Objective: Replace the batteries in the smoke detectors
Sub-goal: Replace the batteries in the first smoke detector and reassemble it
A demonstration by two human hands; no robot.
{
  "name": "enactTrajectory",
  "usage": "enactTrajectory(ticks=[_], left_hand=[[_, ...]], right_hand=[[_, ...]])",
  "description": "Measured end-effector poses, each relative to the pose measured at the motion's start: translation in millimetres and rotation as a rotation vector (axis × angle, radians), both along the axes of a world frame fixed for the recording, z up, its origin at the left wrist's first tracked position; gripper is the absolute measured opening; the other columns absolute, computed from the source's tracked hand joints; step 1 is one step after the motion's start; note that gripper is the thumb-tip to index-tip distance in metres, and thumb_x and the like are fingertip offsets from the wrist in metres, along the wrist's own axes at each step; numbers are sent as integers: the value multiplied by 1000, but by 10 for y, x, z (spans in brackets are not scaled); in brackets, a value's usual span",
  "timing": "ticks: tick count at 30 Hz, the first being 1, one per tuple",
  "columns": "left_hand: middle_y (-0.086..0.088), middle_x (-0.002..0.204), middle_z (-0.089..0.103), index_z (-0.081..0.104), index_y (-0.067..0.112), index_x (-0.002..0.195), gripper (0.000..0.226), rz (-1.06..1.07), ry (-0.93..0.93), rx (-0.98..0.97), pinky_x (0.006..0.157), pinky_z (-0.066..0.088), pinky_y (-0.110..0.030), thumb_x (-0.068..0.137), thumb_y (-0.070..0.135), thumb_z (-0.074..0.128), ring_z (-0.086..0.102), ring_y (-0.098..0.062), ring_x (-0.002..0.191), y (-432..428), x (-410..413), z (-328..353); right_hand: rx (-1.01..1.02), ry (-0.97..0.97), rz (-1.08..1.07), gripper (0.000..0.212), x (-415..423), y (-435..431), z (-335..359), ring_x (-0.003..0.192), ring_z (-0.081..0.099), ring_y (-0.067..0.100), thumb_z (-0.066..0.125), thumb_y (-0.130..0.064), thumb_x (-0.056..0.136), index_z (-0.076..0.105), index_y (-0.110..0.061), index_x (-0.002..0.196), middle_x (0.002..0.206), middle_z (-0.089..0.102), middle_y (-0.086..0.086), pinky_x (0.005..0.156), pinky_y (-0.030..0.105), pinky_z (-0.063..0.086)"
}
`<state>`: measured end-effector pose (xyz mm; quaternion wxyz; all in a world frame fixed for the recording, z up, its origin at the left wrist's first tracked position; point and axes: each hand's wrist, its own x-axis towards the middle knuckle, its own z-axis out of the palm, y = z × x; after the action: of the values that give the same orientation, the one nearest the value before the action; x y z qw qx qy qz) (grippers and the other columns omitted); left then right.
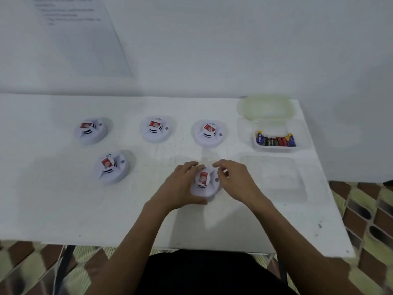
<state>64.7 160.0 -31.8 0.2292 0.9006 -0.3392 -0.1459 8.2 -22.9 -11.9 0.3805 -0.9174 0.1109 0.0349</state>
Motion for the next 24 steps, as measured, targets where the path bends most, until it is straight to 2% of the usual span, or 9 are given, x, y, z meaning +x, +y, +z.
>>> enactTrajectory(ticks=[2,5,7,9,11,14,16,19,24], left_hand=[[2,143,39,38,20,139,99,-18,-18,-44,99,37,-29,57,53,83,38,-18,126,20,7,-59],[-9,133,52,44,16,133,92,-32,-57,-135,97,46,-41,57,54,78,51,-28,118,7,13,-118],[-14,125,57,44,13,130,85,-39,-101,-167,96,43,-42,61,55,70,57,-34,112,-15,31,-123],[-11,135,47,36,17,138,91,-49,-48,-130,102,39,-40,62,52,73,47,-30,122,-20,59,-77],[-7,138,39,19,30,144,103,-47,-2,-156,97,46,-40,59,54,73,42,-23,122,11,97,-66],[0,128,34,5,46,144,110,-29,92,-267,83,45,-15,59,49,75,39,-3,113,60,108,43],[2,124,30,5,44,144,110,-13,132,-346,82,41,-4,60,47,76,34,7,112,65,113,149],[-2,134,27,14,32,146,111,-50,86,-380,88,35,0,59,42,81,29,11,118,30,118,231],[6,139,33,20,24,144,106,-64,199,-480,94,40,-12,62,27,86,38,-6,123,-54,76,400]], right_hand=[[20,35,-64,26,-19,97,-76,96,62,16,51,-9,97,65,-12,119,118,67,6,84,18,44],[82,20,-158,25,-34,158,-129,94,59,15,55,-9,95,66,-11,117,115,68,7,87,21,46],[138,13,-206,23,-55,181,-150,94,59,15,57,-9,94,66,-11,115,114,68,7,85,20,45],[223,-3,-259,22,-92,189,-153,99,62,17,58,-9,93,68,-12,113,114,68,4,85,20,47],[373,-67,-324,20,-138,188,-107,99,65,16,59,-7,93,71,-14,107,111,70,-2,85,27,53],[641,-117,-425,21,-183,199,86,100,68,19,59,-8,94,72,-18,107,108,71,-3,85,42,59],[743,-142,-449,20,-202,217,218,102,67,19,60,-9,94,70,-17,109,108,71,-3,84,43,60],[697,-179,-431,22,-214,251,367,101,68,19,63,-11,93,67,-17,114,112,70,-3,87,41,59],[660,-243,-317,18,-234,255,563,98,69,19,63,-7,92,70,-14,107,105,72,-2,85,35,58]])
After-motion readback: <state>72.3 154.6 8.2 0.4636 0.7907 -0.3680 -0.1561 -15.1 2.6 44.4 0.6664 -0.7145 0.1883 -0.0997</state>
